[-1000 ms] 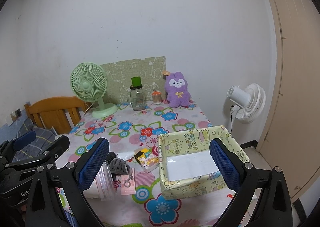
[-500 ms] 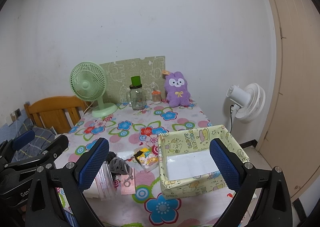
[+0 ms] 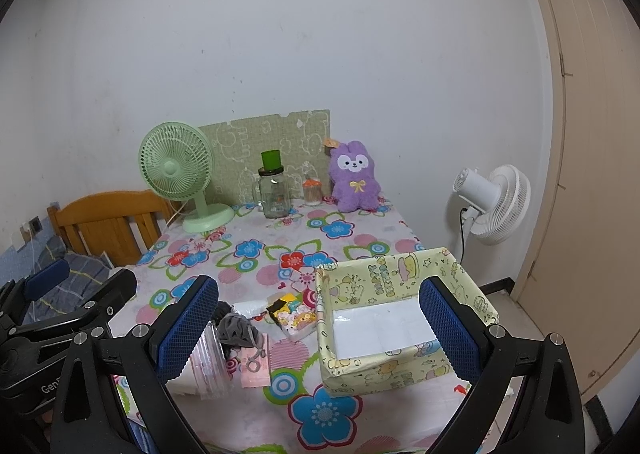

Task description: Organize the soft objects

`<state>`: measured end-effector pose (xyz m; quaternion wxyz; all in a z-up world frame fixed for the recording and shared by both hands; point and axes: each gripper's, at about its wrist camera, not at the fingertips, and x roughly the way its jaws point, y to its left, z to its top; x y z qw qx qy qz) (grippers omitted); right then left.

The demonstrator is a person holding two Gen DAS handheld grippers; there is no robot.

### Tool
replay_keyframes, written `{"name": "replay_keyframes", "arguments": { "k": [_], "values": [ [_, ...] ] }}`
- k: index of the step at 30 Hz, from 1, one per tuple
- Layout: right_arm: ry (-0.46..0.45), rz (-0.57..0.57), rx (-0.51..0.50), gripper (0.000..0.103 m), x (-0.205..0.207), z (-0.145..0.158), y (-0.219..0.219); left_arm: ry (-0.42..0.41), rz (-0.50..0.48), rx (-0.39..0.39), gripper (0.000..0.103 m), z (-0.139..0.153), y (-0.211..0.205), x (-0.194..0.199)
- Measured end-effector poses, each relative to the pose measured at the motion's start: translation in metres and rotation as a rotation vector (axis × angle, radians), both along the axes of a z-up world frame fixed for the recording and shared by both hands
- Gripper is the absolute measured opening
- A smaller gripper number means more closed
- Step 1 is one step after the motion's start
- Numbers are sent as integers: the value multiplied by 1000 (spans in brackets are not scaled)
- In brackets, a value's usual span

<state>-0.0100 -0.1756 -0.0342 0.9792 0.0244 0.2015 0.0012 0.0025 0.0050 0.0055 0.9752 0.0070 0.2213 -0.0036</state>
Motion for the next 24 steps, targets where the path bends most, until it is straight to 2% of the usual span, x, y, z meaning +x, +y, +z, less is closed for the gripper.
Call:
{"name": "replay_keyframes", "arguments": {
  "k": [24],
  "values": [
    [21,-9,3,102,6,-5,1,16,-9,-2,96,-11,0,5]
  ]
}}
